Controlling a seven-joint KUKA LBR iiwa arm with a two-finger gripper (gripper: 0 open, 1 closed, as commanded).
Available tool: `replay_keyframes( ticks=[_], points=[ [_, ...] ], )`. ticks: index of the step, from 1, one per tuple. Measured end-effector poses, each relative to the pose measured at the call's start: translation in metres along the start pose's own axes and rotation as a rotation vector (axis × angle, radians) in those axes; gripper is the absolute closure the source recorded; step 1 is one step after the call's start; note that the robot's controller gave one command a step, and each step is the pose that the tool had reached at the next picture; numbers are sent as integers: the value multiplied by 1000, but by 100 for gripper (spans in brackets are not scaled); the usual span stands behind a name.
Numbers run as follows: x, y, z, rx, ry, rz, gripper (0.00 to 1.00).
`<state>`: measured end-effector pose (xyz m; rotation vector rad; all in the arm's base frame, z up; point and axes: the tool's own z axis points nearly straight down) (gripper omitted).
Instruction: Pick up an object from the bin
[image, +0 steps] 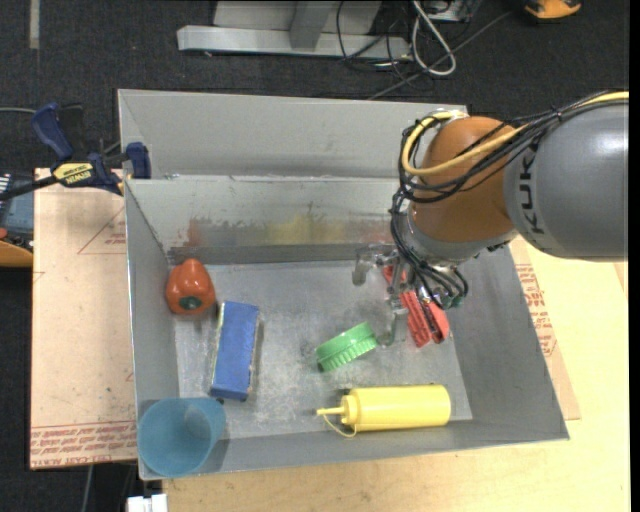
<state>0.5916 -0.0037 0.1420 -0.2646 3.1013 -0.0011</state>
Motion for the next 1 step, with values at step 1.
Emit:
replay_keyframes(
  ticks=[1],
  points=[
    [48,18,18,-1,0,-244,0]
  ],
)
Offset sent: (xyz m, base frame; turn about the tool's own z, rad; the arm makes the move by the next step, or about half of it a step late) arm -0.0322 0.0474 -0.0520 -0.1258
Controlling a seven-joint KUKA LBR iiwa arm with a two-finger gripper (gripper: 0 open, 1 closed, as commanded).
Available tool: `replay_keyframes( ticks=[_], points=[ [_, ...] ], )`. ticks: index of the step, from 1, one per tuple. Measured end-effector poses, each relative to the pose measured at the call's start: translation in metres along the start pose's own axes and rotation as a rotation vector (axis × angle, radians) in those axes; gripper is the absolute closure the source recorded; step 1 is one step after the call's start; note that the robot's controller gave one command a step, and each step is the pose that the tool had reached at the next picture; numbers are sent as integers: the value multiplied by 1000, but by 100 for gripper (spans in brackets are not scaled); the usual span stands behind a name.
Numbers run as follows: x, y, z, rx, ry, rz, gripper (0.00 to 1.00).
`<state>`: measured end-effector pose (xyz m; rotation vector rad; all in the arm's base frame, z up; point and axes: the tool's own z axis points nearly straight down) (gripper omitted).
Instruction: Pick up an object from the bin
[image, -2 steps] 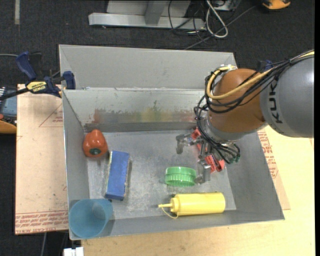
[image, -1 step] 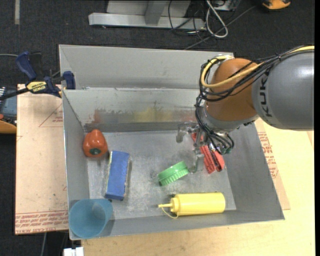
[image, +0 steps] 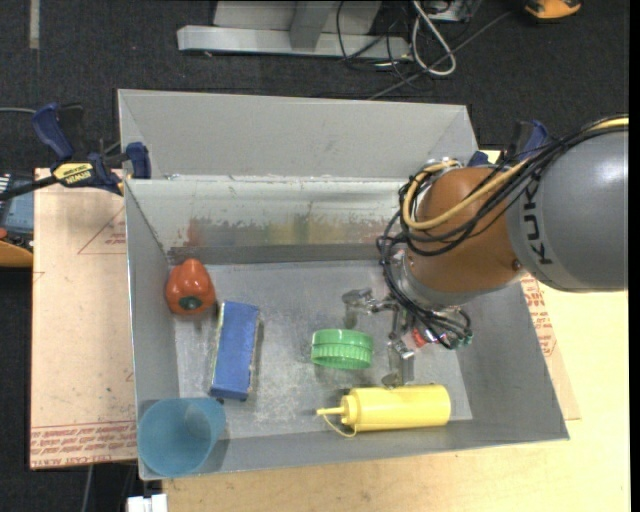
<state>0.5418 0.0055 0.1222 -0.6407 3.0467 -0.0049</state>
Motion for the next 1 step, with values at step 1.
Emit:
replay_keyframes(
  ticks=[1],
  points=[
    [-33,30,34,1,-8,116,0]
  ],
)
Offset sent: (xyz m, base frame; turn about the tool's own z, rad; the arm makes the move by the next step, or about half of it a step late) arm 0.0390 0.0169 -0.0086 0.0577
